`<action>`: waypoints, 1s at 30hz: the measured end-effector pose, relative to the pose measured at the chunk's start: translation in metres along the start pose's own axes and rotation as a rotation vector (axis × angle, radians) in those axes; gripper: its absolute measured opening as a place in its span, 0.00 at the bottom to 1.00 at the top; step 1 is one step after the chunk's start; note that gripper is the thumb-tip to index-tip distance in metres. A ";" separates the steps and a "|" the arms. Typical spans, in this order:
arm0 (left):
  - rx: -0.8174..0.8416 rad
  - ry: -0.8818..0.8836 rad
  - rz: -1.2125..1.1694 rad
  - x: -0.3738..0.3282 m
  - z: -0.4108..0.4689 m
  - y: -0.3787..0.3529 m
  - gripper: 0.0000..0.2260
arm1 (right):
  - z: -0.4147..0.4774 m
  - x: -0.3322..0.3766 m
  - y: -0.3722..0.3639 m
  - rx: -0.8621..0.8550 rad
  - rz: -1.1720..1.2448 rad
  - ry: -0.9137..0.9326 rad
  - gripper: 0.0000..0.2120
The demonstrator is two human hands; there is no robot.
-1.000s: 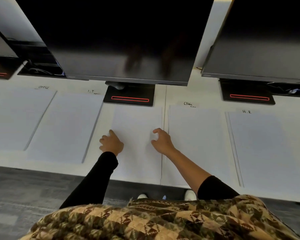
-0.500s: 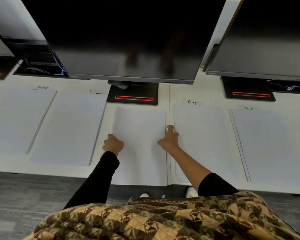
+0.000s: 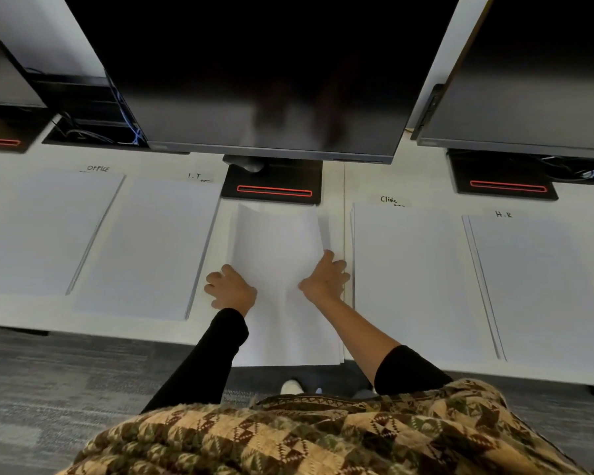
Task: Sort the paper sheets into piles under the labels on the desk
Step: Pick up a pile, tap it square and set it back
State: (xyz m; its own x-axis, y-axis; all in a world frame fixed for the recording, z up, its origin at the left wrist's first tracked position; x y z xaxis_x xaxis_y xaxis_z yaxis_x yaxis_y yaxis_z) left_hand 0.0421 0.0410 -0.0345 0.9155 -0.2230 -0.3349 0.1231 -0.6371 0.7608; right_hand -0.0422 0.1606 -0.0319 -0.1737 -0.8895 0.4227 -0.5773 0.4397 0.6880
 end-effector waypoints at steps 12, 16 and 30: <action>0.101 0.021 -0.204 0.012 0.011 0.005 0.34 | 0.000 -0.002 -0.005 -0.028 -0.125 -0.008 0.39; 0.294 -0.008 -0.660 0.021 0.028 0.014 0.46 | 0.003 -0.004 -0.004 0.000 -0.154 0.002 0.38; 0.310 -0.571 -0.806 -0.019 -0.020 0.102 0.12 | 0.005 0.015 0.054 -0.157 0.776 0.489 0.09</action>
State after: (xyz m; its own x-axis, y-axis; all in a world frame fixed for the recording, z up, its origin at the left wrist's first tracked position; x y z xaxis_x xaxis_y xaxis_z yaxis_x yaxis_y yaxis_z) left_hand 0.0450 -0.0044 0.0606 0.2773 0.0889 -0.9567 0.4406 -0.8966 0.0444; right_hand -0.0800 0.1699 0.0083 -0.0902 -0.2039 0.9748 -0.3197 0.9329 0.1656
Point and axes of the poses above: each hand's wrist, its own z-axis towards the middle knuckle, its own y-axis out of the back of the hand, x = y × z, the point moved 1 cm from there along z, towards the middle knuckle, and after that the axes turned 4 degrees about x, right-handed, at the moved point
